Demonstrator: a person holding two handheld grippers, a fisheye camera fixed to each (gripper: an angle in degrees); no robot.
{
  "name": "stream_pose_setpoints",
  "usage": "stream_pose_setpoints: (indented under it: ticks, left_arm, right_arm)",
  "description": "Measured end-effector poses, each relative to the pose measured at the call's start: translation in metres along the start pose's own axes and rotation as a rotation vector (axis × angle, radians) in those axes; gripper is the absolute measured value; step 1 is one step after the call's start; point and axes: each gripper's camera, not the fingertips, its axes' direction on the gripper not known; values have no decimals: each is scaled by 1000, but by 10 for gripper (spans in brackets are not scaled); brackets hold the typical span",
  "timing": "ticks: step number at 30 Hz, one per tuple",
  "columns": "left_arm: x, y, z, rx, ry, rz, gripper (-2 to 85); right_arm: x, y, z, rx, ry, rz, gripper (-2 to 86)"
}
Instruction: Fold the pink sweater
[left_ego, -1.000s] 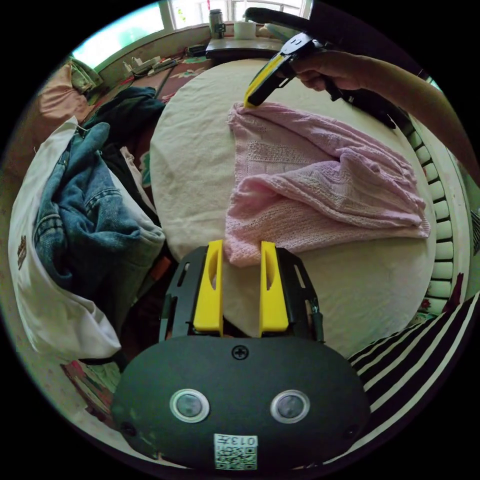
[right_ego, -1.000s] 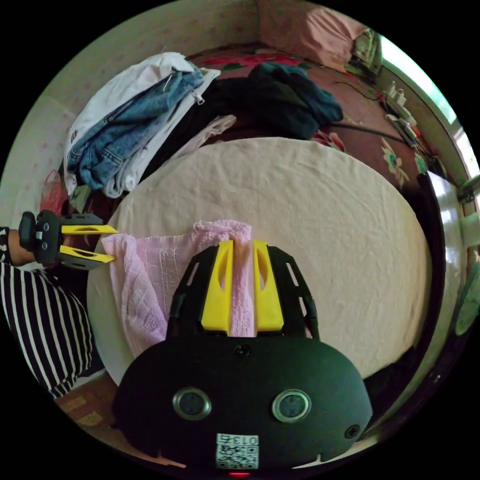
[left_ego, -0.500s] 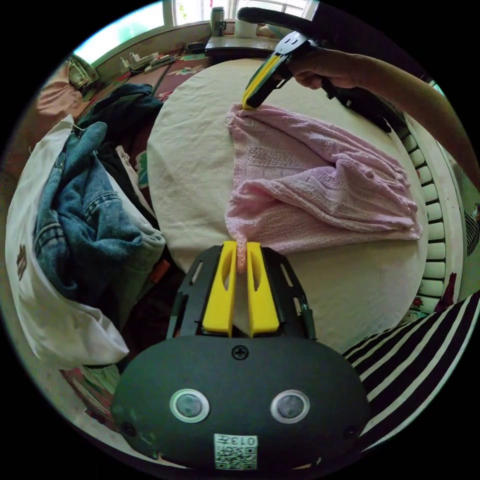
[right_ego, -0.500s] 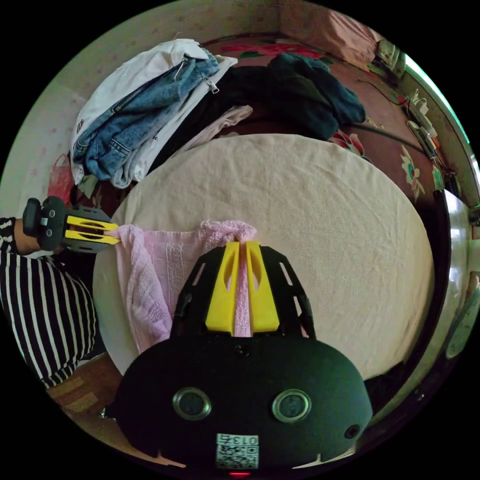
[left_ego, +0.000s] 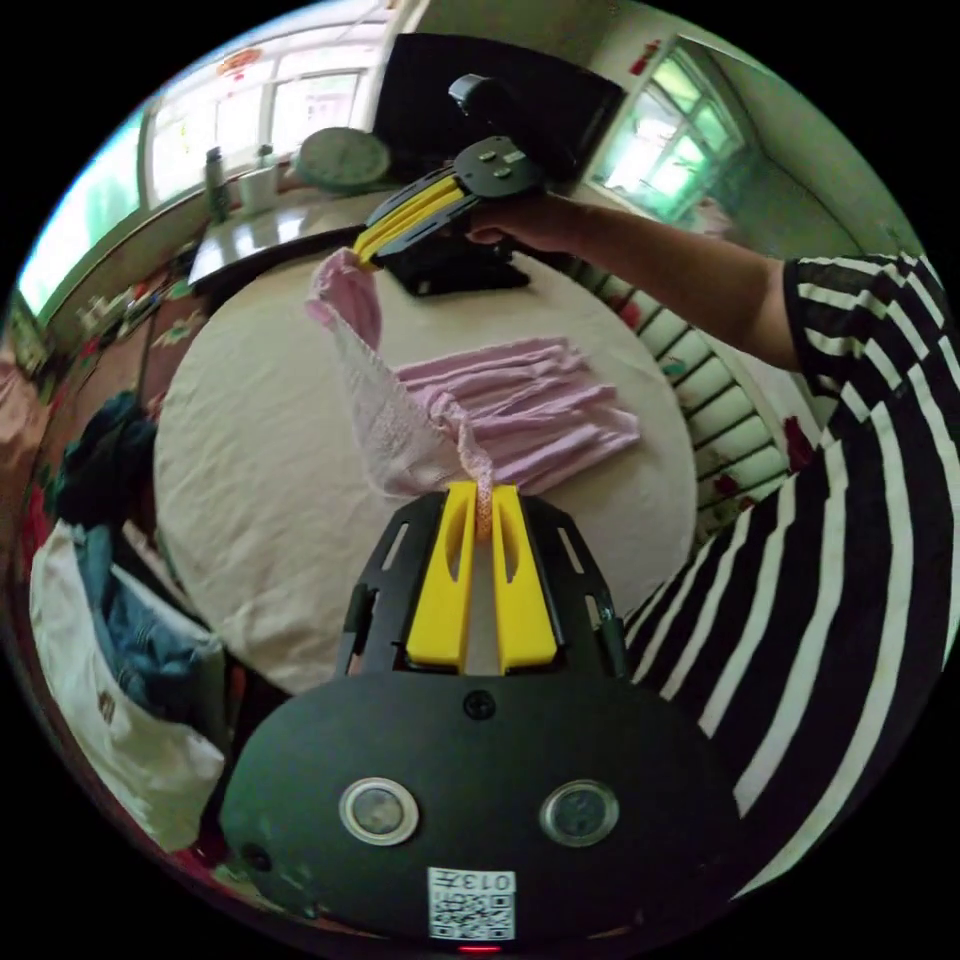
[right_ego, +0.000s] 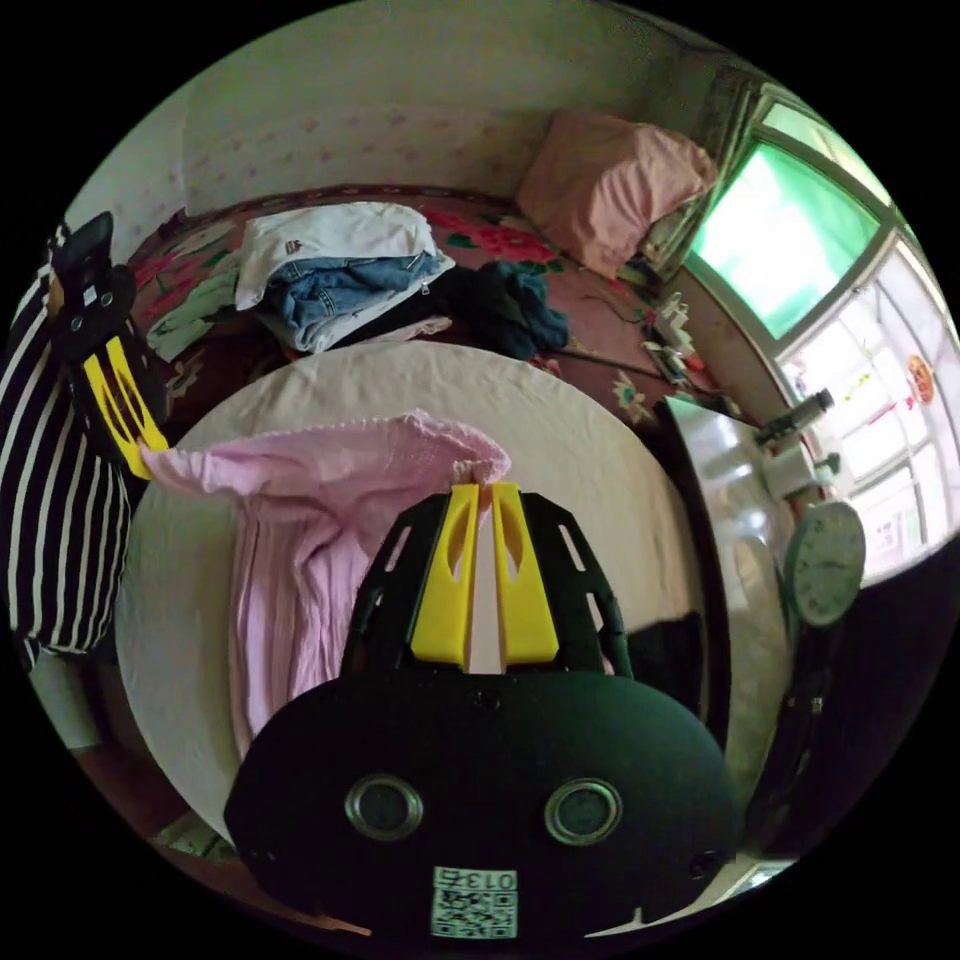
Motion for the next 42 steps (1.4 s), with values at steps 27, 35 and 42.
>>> stream_pose_setpoints:
  ticks: [27, 35, 42]
  left_arm:
    - [292, -138, 260, -246, 32, 514, 25]
    - [290, -151, 188, -49, 168, 526, 80]
    - [214, -161, 174, -11, -64, 245, 71]
  right_arm:
    - [-69, 367, -53, -322, 235, 478, 13]
    - [-64, 422, -122, -281, 320, 738, 4]
    - [-94, 413, -103, -235, 234, 712, -1]
